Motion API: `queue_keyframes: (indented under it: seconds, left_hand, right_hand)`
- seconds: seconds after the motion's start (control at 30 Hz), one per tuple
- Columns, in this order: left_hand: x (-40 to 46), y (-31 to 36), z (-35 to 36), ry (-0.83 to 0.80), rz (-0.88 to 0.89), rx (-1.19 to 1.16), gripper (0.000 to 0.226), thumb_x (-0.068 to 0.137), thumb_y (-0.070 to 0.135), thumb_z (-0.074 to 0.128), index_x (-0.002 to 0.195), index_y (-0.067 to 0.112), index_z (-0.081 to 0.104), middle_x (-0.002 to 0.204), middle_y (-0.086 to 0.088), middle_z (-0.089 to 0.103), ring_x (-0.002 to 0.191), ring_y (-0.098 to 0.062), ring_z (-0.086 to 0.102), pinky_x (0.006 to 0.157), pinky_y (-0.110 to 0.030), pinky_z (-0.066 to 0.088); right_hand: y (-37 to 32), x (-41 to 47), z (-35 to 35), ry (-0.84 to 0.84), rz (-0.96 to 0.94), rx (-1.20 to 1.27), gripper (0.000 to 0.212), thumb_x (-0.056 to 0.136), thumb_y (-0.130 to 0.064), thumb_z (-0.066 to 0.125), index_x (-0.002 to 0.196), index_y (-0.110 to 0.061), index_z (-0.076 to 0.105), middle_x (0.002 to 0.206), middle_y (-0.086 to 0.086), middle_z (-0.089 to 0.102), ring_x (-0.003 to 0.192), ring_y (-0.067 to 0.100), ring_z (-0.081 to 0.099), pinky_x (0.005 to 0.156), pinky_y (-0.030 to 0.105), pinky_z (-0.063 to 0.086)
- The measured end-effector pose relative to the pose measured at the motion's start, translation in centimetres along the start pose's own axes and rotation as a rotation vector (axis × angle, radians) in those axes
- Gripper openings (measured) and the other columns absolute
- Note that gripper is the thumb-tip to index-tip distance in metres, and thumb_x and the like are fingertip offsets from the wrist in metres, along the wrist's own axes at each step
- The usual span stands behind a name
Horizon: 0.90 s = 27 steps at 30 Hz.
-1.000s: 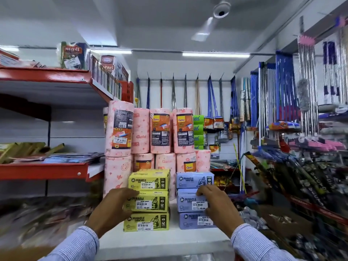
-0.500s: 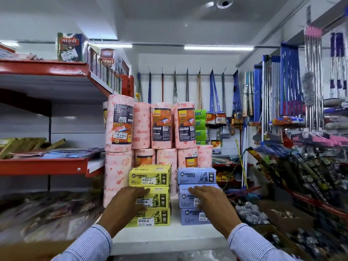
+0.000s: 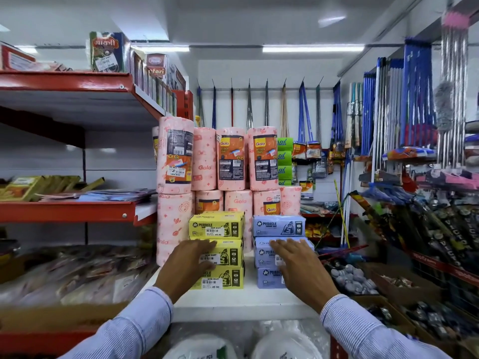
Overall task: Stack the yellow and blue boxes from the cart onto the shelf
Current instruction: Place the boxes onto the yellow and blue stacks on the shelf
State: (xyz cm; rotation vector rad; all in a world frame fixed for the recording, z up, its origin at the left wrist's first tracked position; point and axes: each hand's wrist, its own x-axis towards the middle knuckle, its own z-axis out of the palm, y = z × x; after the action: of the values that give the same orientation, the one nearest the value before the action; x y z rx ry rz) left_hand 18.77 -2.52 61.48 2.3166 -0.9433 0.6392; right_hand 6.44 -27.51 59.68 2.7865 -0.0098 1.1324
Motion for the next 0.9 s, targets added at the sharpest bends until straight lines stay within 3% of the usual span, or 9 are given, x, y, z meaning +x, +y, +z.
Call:
queue_keyframes:
  seconds: [0.2, 0.3, 0.43, 0.6, 0.8, 0.9]
  left_hand:
    - [-0.5, -0.1, 0.6, 0.045, 0.028, 0.009, 0.049, 0.080, 0.023, 0.078, 0.126, 0.015, 0.063, 0.126, -0.008, 0.068, 0.116, -0.028, 0.060, 0.101, -0.040, 0.045]
    - [-1.9, 0.8, 1.0, 0.075, 0.129, 0.143, 0.059, 0.087, 0.032, 0.070, 0.140, 0.019, 0.048, 0.150, -0.009, 0.046, 0.143, -0.032, 0.034, 0.117, -0.052, 0.024]
    - [-8.0, 3.5, 2.3, 0.154, 0.280, 0.201, 0.070, 0.089, 0.048, 0.057, 0.150, 0.027, 0.030, 0.161, -0.007, 0.023, 0.150, -0.032, 0.013, 0.119, -0.054, 0.015]
    - [-17.6, 4.6, 6.1, 0.013, 0.293, 0.186, 0.074, 0.088, 0.050, 0.058, 0.151, 0.024, 0.028, 0.162, -0.013, 0.017, 0.151, -0.033, 0.009, 0.118, -0.058, 0.021]
    - [-28.3, 2.4, 12.4, -0.237, 0.162, 0.057, 0.068, 0.088, 0.044, 0.060, 0.147, 0.022, 0.036, 0.160, -0.011, 0.026, 0.148, -0.031, 0.020, 0.115, -0.053, 0.030]
    - [-33.9, 1.3, 16.2, -0.380, 0.043, 0.032, 0.065, 0.088, 0.046, 0.057, 0.146, 0.025, 0.036, 0.159, -0.006, 0.029, 0.147, -0.028, 0.023, 0.116, -0.048, 0.030]
  right_hand:
    - [-0.5, -0.9, 0.4, -0.004, 0.019, -0.037, 0.061, 0.090, -0.019, 0.059, 0.145, -0.012, 0.033, 0.150, 0.011, 0.039, 0.140, 0.032, 0.029, 0.114, 0.054, 0.021]
    - [-1.7, -2.0, -0.2, -0.012, 0.024, -0.012, 0.071, 0.088, -0.028, 0.060, 0.148, -0.015, 0.024, 0.156, 0.013, 0.026, 0.144, 0.031, 0.017, 0.116, 0.054, 0.016]
    - [-4.6, -6.0, -1.6, -0.028, 0.012, 0.061, 0.082, 0.089, -0.037, 0.057, 0.151, -0.020, 0.007, 0.160, 0.012, 0.012, 0.146, 0.032, 0.003, 0.118, 0.053, 0.011]
    - [-7.3, -14.3, -1.1, -0.159, 0.006, 0.147, 0.081, 0.091, -0.041, 0.053, 0.151, -0.021, 0.003, 0.161, 0.010, 0.004, 0.146, 0.031, -0.005, 0.118, 0.050, 0.009]
    - [-9.4, -26.1, 3.5, -0.440, 0.047, 0.238, 0.078, 0.091, -0.041, 0.054, 0.151, -0.019, 0.008, 0.160, 0.009, 0.009, 0.146, 0.029, 0.001, 0.117, 0.048, 0.021]
    - [-10.3, -31.9, 7.2, -0.616, 0.141, 0.282, 0.072, 0.090, -0.040, 0.052, 0.150, -0.017, 0.018, 0.158, 0.010, 0.019, 0.144, 0.032, 0.015, 0.114, 0.049, 0.029]
